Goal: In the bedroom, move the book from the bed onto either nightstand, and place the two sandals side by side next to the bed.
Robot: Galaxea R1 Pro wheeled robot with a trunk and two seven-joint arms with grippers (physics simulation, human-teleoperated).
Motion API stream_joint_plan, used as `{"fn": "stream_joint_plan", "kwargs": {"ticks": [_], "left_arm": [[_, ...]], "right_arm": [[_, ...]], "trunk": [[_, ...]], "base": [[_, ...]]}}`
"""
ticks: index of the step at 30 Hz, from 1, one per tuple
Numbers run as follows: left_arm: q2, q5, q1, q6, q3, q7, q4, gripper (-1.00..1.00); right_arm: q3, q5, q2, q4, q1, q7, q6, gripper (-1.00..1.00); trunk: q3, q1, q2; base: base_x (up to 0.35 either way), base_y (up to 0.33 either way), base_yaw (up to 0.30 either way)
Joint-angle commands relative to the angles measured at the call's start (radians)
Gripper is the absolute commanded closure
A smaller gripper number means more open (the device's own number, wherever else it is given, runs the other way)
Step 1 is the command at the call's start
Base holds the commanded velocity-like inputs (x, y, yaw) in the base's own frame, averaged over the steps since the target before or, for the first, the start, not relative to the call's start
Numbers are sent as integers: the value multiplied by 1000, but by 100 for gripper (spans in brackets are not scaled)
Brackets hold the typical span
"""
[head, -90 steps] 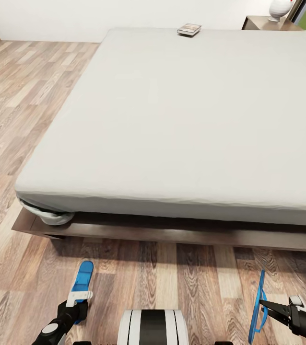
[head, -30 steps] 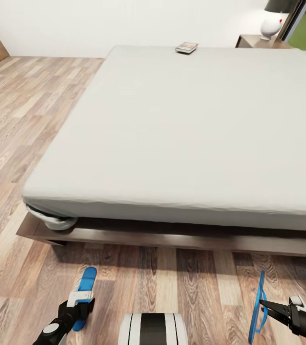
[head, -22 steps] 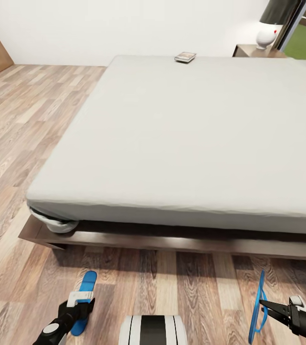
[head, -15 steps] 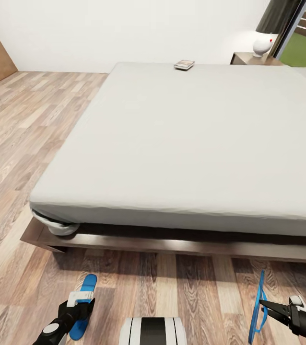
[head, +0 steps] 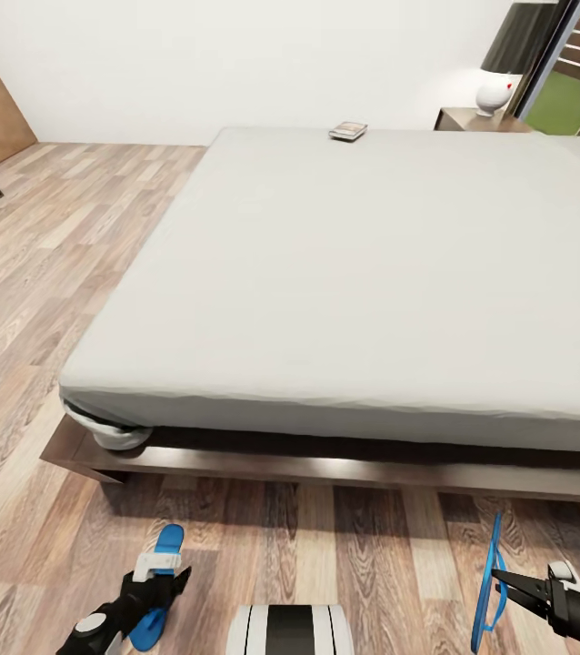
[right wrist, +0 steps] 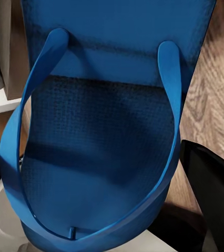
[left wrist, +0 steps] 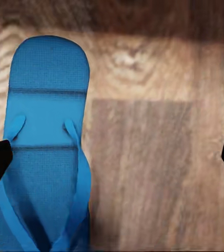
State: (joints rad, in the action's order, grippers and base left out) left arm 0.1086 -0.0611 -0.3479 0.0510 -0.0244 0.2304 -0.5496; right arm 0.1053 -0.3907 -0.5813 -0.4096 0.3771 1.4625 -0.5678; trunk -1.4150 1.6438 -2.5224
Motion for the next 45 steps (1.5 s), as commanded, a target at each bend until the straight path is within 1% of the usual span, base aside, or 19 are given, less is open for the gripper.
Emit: {"fn": "stream_joint_plan", "kwargs": {"ticks": [1, 2, 4, 7, 8, 9, 11, 12, 14, 18, 45], "left_arm": [[15, -24, 0, -2, -14, 114, 1, -100], [22, -30, 0, -5, -20, 148, 1, -100], [55, -58, 0, -24, -46, 275, 1, -100], [124, -103, 0, -63, -86, 469, 2, -100], [136, -111, 0, -67, -92, 505, 3, -100], [174, -131, 0, -74, -111, 614, 5, -100], [217, -146, 0, -79, -143, 729, 7, -100], [226, -149, 0, -80, -153, 750, 7, -100], [234, -152, 0, -80, -163, 771, 10, -100], [239, -153, 0, -79, -169, 783, 20, -100], [237, -152, 0, -81, -170, 784, 22, -100]], "right_arm": [[1, -2, 0, 0, 0, 2, -11, 100], [1, -2, 0, 0, 0, 2, -11, 100], [1, -2, 0, 0, 0, 2, -11, 100], [1, -2, 0, 0, 0, 2, -11, 100], [1, -1, 0, 0, 0, 2, -11, 100], [1, -2, 0, 0, 0, 2, -11, 100], [1, -1, 0, 0, 0, 2, -11, 100], [1, -1, 0, 0, 0, 2, -11, 100], [1, -1, 0, 0, 0, 2, -11, 100], [1, 0, 0, 0, 0, 0, -10, 100], [1, 0, 1, -1, 0, -7, -4, 100]], "trunk": [[-1, 0, 0], [-1, 0, 0], [-1, 0, 0], [-1, 0, 0], [-1, 0, 0], [-1, 0, 0], [-1, 0, 0], [-1, 0, 0], [-1, 0, 0], [-1, 0, 0], [-1, 0, 0]], "base": [[0, 0, 0], [0, 0, 0], [0, 0, 0], [0, 0, 0], [0, 0, 0], [0, 0, 0], [0, 0, 0], [0, 0, 0], [0, 0, 0], [0, 62, 0], [-15, 268, 0]]}}
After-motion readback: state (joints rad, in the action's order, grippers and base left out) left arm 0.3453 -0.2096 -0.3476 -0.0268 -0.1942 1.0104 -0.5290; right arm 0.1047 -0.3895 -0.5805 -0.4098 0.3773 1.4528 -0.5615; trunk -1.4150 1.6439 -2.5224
